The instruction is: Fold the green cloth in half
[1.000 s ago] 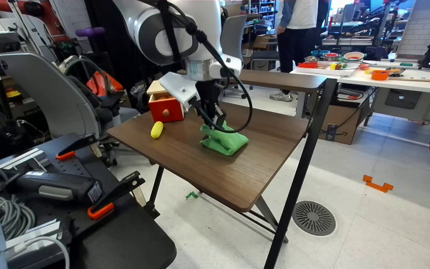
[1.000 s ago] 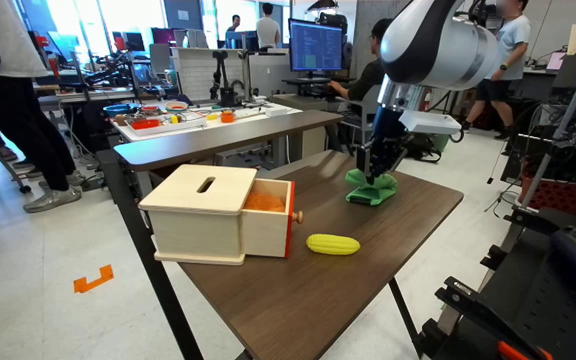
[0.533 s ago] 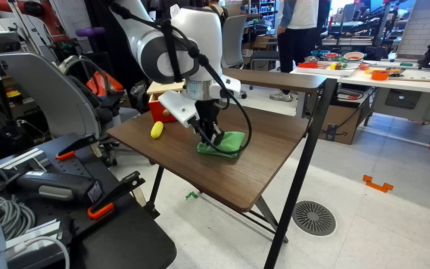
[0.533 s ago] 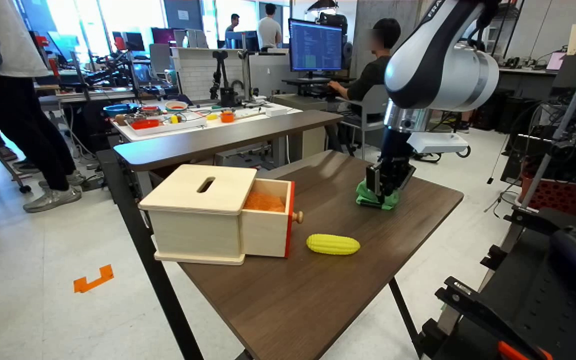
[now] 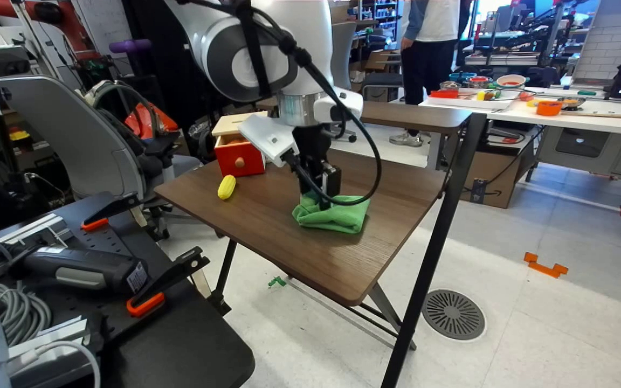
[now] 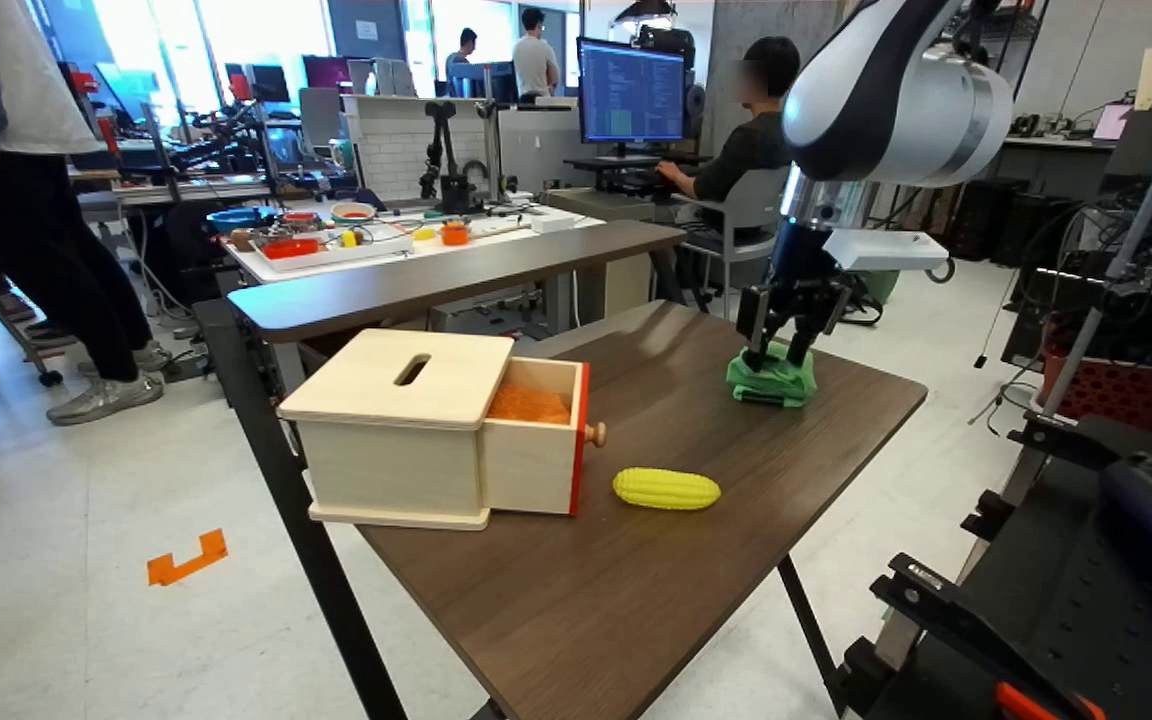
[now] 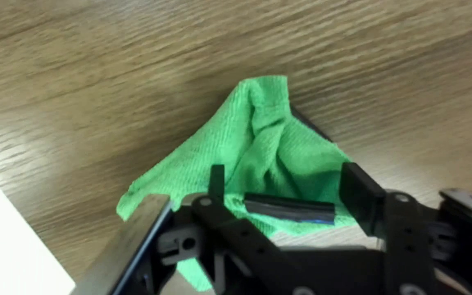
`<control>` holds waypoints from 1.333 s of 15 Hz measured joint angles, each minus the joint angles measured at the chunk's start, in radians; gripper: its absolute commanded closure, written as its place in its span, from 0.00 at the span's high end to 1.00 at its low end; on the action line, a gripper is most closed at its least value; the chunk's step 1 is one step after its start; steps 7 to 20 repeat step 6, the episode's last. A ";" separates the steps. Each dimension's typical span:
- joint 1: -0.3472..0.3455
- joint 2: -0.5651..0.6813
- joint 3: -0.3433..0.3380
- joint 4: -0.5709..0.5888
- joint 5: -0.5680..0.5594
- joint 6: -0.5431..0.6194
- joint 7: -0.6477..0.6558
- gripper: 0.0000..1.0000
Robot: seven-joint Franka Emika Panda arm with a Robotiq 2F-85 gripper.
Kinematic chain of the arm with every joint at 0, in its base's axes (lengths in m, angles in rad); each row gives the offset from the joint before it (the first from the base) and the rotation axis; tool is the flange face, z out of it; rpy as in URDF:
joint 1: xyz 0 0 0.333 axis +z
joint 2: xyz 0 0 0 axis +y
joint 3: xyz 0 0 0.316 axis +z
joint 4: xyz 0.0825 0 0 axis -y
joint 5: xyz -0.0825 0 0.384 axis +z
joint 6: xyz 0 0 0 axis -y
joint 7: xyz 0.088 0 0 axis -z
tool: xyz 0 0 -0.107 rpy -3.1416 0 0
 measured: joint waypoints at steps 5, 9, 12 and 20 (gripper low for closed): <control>-0.014 -0.159 -0.007 -0.021 0.010 -0.088 0.020 1.00; -0.016 -0.180 -0.007 -0.025 0.011 -0.107 0.024 1.00; -0.016 -0.180 -0.007 -0.025 0.011 -0.107 0.024 1.00; -0.016 -0.180 -0.007 -0.025 0.011 -0.107 0.024 1.00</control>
